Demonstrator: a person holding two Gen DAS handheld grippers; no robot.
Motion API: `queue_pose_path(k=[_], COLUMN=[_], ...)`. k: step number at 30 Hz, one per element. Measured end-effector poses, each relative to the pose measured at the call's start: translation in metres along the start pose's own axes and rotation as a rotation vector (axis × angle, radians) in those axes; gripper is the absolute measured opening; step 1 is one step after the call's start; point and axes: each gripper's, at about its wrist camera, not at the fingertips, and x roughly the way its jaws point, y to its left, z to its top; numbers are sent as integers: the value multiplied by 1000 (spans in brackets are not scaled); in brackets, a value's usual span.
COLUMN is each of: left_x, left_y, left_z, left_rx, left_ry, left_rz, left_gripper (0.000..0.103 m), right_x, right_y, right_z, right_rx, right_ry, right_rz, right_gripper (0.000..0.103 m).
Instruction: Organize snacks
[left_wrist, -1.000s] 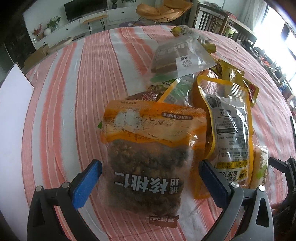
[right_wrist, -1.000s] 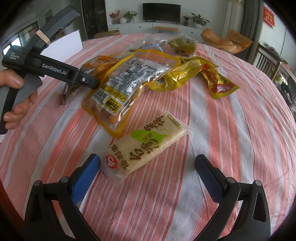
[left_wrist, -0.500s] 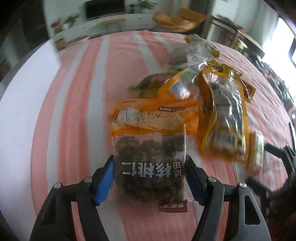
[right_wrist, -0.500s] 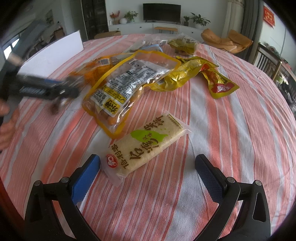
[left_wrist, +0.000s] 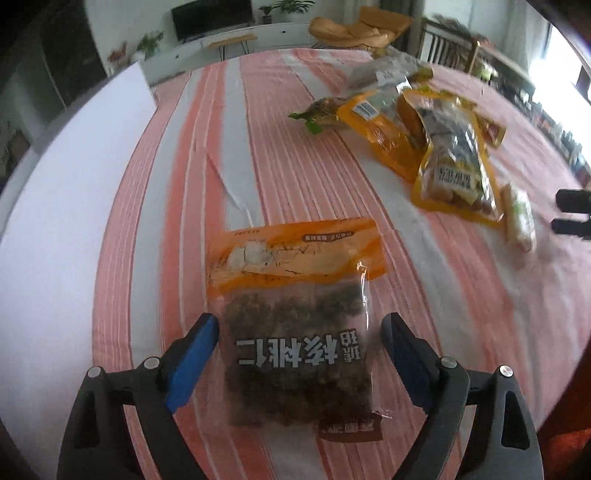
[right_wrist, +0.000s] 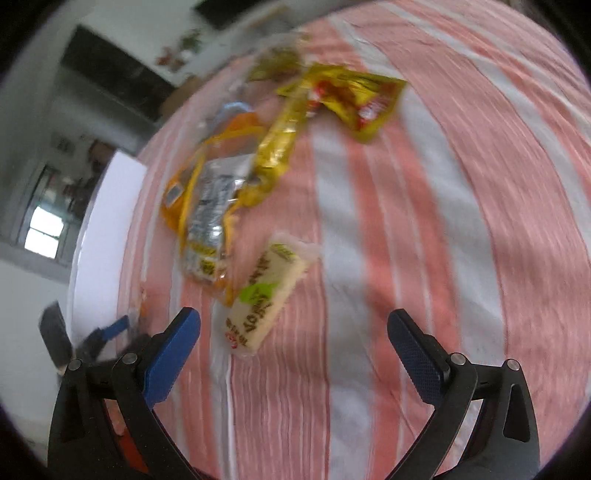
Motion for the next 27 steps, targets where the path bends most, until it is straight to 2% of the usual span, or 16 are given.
queue_pose_path(k=[3,5,6,7,8,9,10,11,15,17,21,24,27], left_x=[2,2,1,-2,-6,-9,-13,-16,-36,-51,-86,-121,-158], left_y=[-5,0,3,6,9,14,22,28,51,56,64,89,127], left_z=[2,1,-1,-4,-6,-10,-14,-17,-27,-28,-22,-17,-17], left_rx=[11,-18,-32,-45,-52,-61,-86,-114,-242,-284,-331,-375,-426], left_ry=[-10,-8,-12,-32,-49,-58,-60,-62,-105,-142,-218,-288,-359], left_rz=[17,5,3,0,-4,-23,-54,-84,-241,-302,-377,-413,-372], left_gripper=[91,90,89,80,73,71,70,68,67,67,67,67,67], right_x=[14,28,34,42,47,51,53,53,29,9,-15,-23,-21], right_y=[20,44,51,64,76,84,88,87,60,48,52,85,158], right_z=[1,0,0,-1,-2,-5,-4,-3,-4,-5,-2,5,17], right_rx=[-28,-63,-75,-104,-155,-197,-207,-196,-74,-13,34,3,-94], right_ry=[52,51,50,38,16,-2,-6,-2,-3,-23,-39,-46,-39], right_rz=[-32,-71,-89,-149,-230,-295,-307,-296,-171,-40,119,211,287], right_gripper=[101,100,97,92,68,43,43,39,39,39,39,39,39])
